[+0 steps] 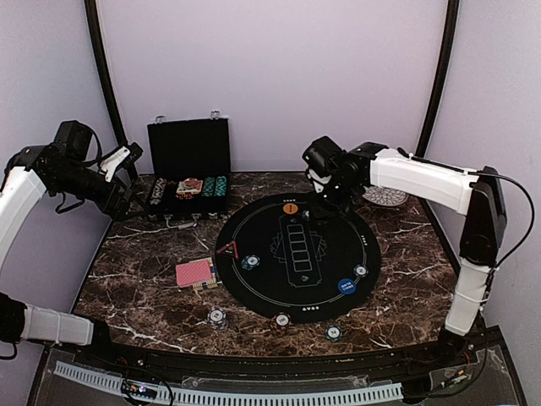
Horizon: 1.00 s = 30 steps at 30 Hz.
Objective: Distribute texas hold em gaming equipment
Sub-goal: Place the poker chips pile in the big blind area.
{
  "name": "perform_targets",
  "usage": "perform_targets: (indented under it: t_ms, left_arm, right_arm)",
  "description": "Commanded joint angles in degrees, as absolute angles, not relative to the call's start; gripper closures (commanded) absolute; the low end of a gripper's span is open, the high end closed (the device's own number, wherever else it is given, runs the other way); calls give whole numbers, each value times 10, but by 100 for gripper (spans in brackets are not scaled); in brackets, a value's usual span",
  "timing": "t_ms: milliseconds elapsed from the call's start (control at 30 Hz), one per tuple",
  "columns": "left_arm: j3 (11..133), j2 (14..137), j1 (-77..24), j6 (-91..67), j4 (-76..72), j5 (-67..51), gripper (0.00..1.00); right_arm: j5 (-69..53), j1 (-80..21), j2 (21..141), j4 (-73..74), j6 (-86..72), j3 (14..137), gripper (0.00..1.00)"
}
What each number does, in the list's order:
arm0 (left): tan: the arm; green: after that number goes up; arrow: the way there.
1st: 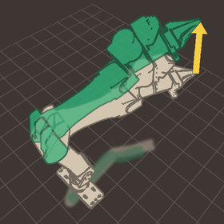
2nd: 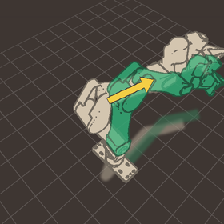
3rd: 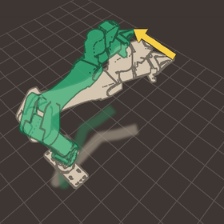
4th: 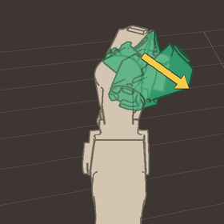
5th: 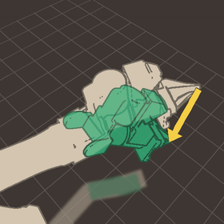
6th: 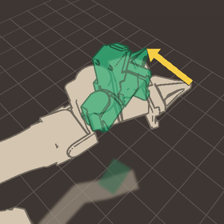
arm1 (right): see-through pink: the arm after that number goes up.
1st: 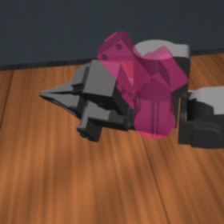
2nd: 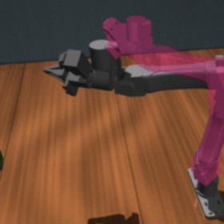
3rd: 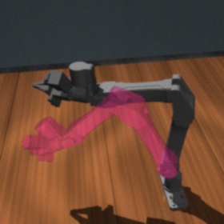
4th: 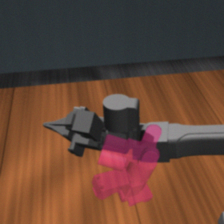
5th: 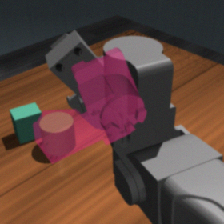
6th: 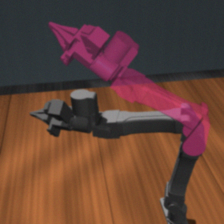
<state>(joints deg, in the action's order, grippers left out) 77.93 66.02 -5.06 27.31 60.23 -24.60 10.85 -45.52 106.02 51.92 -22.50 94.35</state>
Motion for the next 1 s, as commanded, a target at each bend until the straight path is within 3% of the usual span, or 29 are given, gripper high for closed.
perform_targets:
  t_ms: [0, 367, 833, 900, 967]
  left_arm:
    - [801, 663, -53, 279, 615, -249, 1]
    - [803, 662, -53, 282, 618, -248, 1]
    - [802, 662, -53, 284, 623, -240, 1]
    - [802, 662, -53, 284, 622, -239, 1]
    - [802, 663, -53, 284, 623, -239, 1]
  right_arm:
    - [123, -398, 1109, 467, -201, 983, 100]
    - [104, -317, 1271, 439, -177, 1079, 100]
    - [94, -290, 1332, 401, -169, 1084, 99]
    - [91, -289, 1337, 400, -167, 1089, 97]
    - [90, -288, 1341, 398, -165, 1091, 89]
